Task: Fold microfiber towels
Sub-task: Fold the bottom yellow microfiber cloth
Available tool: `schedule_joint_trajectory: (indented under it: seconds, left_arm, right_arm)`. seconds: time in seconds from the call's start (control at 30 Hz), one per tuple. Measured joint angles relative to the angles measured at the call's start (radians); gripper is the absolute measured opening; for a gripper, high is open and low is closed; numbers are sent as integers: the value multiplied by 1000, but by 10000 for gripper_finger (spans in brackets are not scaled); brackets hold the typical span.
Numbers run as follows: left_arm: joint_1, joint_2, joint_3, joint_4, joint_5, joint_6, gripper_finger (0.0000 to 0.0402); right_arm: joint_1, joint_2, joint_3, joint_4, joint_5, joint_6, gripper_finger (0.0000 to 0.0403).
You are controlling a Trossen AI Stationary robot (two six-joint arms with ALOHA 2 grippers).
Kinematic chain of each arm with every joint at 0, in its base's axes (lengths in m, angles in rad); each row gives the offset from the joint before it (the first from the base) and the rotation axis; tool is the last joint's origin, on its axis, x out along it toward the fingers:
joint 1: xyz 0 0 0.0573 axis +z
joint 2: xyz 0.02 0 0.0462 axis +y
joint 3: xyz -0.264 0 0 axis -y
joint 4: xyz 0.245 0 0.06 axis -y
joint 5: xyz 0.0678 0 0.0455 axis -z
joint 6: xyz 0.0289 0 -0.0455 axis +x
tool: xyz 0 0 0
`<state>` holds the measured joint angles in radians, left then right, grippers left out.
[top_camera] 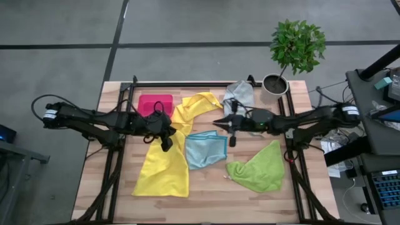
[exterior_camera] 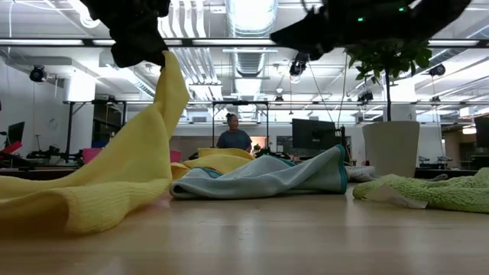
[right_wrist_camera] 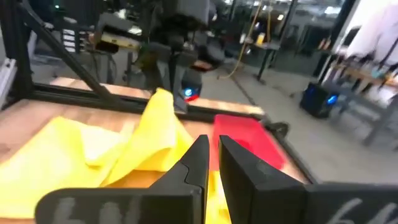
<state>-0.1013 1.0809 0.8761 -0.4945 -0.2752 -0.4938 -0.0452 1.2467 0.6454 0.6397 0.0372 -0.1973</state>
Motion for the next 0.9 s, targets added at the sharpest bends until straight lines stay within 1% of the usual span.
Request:
schedule_joint_trajectory:
  seconds: [0.07,0.13,0.23,0.33,0.5,0.67,0.8,0.9]
  left_arm:
    - [-1,0,0,4,0,0,0]
    - [-2,-1,1,11,0,1,0]
    - [-2,-1,2,18,0,2,0]
    - [-2,4,1,17,-1,1,0]
    - [-2,14,0,15,-16,0,0]
    - [-2,13,0,20,-40,0,0]
    - [-1,14,0,22,-66,-1,0]
    - [-1,14,0,32,-73,-1,0]
  right_arm:
    - [0,64,44,-7,-5,28,31]
    - [-1,119,88,-11,-40,46,37]
    - [1,188,155,-2,-75,83,56]
    - [3,254,209,-8,-76,131,86]
    - [14,343,293,-21,-75,195,147]
    - [38,419,378,-75,-75,200,201]
    - [56,467,446,-105,-65,201,222]
    - [55,496,487,-136,-37,241,227]
